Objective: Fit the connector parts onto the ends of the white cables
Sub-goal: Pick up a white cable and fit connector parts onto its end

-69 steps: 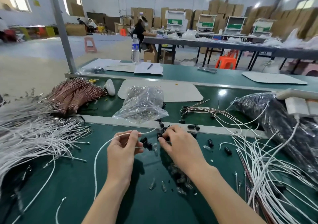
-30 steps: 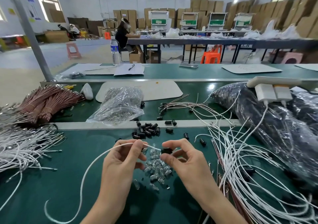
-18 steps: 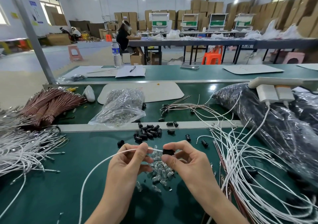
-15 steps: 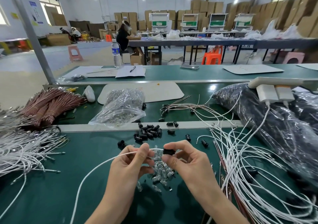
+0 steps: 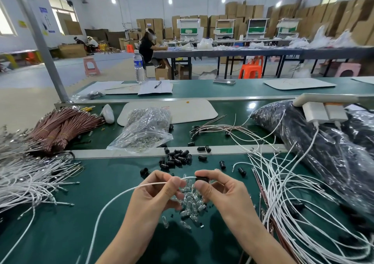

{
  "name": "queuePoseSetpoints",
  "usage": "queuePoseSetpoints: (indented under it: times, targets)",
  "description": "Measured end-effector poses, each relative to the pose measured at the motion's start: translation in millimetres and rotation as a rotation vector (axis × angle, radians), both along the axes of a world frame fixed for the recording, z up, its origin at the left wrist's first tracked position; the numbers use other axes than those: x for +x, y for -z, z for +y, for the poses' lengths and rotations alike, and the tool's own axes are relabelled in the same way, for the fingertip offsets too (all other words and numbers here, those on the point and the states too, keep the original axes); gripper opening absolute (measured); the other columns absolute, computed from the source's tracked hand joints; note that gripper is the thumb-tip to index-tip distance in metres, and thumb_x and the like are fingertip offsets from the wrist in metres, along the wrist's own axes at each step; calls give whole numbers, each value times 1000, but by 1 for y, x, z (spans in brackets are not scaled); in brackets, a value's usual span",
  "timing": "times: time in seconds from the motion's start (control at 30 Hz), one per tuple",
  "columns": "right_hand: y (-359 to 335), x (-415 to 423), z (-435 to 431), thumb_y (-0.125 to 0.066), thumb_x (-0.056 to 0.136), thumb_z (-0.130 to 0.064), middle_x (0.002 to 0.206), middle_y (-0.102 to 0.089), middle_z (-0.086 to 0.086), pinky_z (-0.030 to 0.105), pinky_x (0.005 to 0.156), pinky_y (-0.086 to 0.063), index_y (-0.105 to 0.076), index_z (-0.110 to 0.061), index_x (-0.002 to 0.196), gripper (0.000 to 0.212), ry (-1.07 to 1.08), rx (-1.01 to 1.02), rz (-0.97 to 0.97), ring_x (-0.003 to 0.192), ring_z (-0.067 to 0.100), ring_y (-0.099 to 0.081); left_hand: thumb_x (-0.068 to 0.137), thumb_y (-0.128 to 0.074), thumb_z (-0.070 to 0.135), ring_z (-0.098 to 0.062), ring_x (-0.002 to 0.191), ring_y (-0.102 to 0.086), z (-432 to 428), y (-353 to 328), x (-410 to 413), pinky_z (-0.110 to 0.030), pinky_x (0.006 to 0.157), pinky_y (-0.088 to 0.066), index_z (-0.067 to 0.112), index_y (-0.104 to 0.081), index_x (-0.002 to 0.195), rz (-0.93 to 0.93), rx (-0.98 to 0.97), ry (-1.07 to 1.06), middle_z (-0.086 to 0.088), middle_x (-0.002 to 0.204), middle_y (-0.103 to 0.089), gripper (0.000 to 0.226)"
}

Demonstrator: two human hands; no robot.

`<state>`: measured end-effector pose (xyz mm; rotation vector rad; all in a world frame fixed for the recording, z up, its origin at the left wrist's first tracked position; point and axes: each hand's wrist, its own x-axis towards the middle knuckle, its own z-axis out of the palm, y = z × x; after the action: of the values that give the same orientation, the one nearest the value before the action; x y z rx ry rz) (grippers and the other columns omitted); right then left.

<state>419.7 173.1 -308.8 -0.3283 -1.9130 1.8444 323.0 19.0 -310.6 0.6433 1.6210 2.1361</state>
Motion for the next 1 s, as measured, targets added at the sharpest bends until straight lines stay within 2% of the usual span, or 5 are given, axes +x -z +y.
queuePoseSetpoints:
  times: [0.2, 0.4, 0.57, 0.73, 1.0]
  targets:
    - [2, 1, -4, -79, 77, -39, 70, -65, -16, 16, 68, -48, -76, -41, 94, 18, -57, 48, -30, 66, 3, -57, 70, -77, 37, -20, 67, -69, 8, 4, 8, -29, 59, -57, 17, -76, 84, 92, -84, -34, -15, 75, -72, 24]
    - [5, -2, -6, -79, 80, -32, 93, -70, -9, 18, 74, -51, -75, -45, 95, 20, -26, 108, -23, 78, 6, -65, 77, -73, 26, -24, 67, -71, 15, 8, 9, -29, 57, -59, 1, -73, 85, 96, -81, -140, -19, 79, -72, 27]
    - [13, -3, -5, -78, 85, -31, 103, -67, -16, 20, 78, -52, -73, -45, 99, 21, 14, 231, -2, 91, 9, -65, 76, -73, 33, -25, 65, -70, 14, 10, 9, -32, 60, -61, 3, -74, 80, 120, -91, -147, -16, 78, -71, 31]
    - [16, -5, -4, -78, 84, -32, 105, -66, -16, 30, 82, -56, -73, -46, 100, 22, 19, 264, -6, 92, 11, -65, 77, -73, 39, -29, 66, -70, 13, 11, 9, -37, 64, -62, 7, -73, 82, 150, -105, -132, -15, 76, -72, 33]
    - [16, -5, -8, -78, 84, -19, 99, -67, -15, 17, 75, -51, -76, -37, 99, 24, 13, 302, 24, 88, 12, -67, 82, -68, 36, -25, 64, -68, 15, 12, 12, -31, 62, -60, 15, -78, 79, 170, -104, -113, -14, 80, -69, 24]
